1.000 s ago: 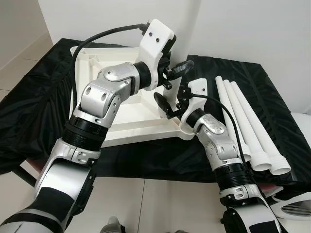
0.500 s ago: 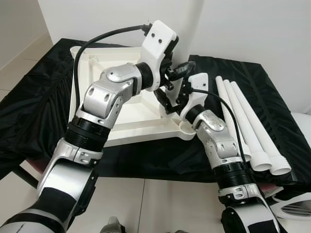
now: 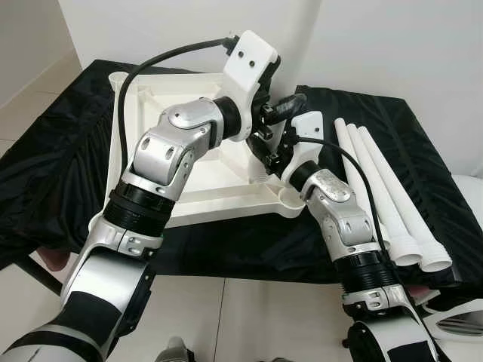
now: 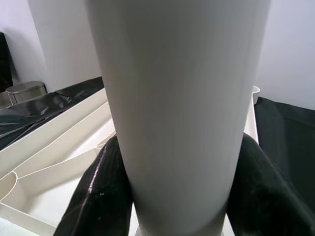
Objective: Building children table
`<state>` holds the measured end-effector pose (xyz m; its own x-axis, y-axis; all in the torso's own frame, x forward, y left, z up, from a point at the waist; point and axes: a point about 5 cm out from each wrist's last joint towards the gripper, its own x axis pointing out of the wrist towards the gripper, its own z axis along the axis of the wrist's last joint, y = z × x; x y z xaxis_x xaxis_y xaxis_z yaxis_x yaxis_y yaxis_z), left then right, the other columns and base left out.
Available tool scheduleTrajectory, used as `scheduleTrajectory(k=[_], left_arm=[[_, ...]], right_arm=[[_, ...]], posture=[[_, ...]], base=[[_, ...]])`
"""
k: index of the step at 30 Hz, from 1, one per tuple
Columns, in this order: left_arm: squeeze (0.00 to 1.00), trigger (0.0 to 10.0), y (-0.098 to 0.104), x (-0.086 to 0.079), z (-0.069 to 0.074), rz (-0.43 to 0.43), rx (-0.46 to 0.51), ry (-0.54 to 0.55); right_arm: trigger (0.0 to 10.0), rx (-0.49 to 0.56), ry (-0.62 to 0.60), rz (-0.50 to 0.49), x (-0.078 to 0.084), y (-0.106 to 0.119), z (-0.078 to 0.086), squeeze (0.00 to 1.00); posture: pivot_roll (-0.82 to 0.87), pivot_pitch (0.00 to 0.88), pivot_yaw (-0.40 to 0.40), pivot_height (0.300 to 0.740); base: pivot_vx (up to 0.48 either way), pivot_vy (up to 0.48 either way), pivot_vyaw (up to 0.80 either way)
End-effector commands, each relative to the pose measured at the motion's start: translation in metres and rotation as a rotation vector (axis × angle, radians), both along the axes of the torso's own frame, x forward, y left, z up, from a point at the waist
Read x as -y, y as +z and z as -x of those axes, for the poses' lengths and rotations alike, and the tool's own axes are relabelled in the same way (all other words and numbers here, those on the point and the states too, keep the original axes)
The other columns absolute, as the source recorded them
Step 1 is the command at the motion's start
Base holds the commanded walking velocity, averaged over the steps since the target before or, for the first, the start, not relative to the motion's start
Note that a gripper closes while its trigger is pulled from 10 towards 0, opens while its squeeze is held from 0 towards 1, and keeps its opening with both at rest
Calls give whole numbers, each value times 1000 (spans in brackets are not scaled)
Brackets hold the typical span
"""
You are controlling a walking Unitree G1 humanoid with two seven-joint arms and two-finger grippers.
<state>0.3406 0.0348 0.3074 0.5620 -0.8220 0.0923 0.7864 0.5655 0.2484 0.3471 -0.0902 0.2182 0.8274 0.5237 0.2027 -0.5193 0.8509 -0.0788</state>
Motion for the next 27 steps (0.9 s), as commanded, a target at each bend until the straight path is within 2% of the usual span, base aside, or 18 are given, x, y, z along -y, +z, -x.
scheduleTrajectory(k=[1, 6, 7, 8, 10, 11, 12, 13, 14, 24, 27], left_arm=[[0, 10000, 8, 3, 2, 7, 33, -8], [0, 10000, 8, 4, 4, 3, 37, -18], [0, 10000, 8, 4, 4, 2, 38, -20], [0, 10000, 7, 4, 5, 0, 37, -21], [0, 10000, 7, 4, 5, -1, 36, -23], [0, 10000, 6, 4, 5, 7, 22, -30], [0, 10000, 6, 4, 5, 7, 22, -30], [318, 10000, 5, 5, 6, 11, 16, -36], [1000, 10000, 5, 4, 7, 25, 3, -46], [1000, 10000, 10, 1, 9, 65, -12, -67], [1000, 10000, 15, -4, 11, 99, -26, -82]], right_arm=[[10000, -25, -24, 10, 7, -5, -1, 0], [10000, -28, -28, 11, 8, -5, -1, 0], [2941, -30, -34, 9, 8, -6, -1, 0], [0, -31, -38, 2, 9, -6, -1, 0], [0, -32, -42, -2, 10, -6, -1, 0], [6549, -33, -48, -1, 11, -6, -1, 0], [6549, -33, -48, -1, 11, -6, -1, 0], [10000, -34, -56, -3, 12, -5, -1, 0], [10000, -33, -64, -11, 13, -4, -2, 0], [10000, -26, -93, -48, 20, 1, -6, 0], [10000, -31, -137, -60, 28, 1, -9, 0]], posture=[[-24, 0, -66, 740], [-23, 0, -66, 740], [-23, 0, -66, 740], [-22, 0, -67, 740], [-22, 0, -67, 740], [-23, 1, -67, 740], [-23, 1, -67, 740], [-24, 3, -66, 740], [-24, 5, -66, 740], [-21, 15, -66, 740], [-18, 26, -63, 740]], base=[[0, 0, 0], [0, 0, 0], [0, 0, 0], [0, 0, 0], [0, 0, 0], [0, 0, 0], [0, 0, 0], [0, 0, 0], [0, 0, 0], [0, 0, 0], [0, 0, 0]])
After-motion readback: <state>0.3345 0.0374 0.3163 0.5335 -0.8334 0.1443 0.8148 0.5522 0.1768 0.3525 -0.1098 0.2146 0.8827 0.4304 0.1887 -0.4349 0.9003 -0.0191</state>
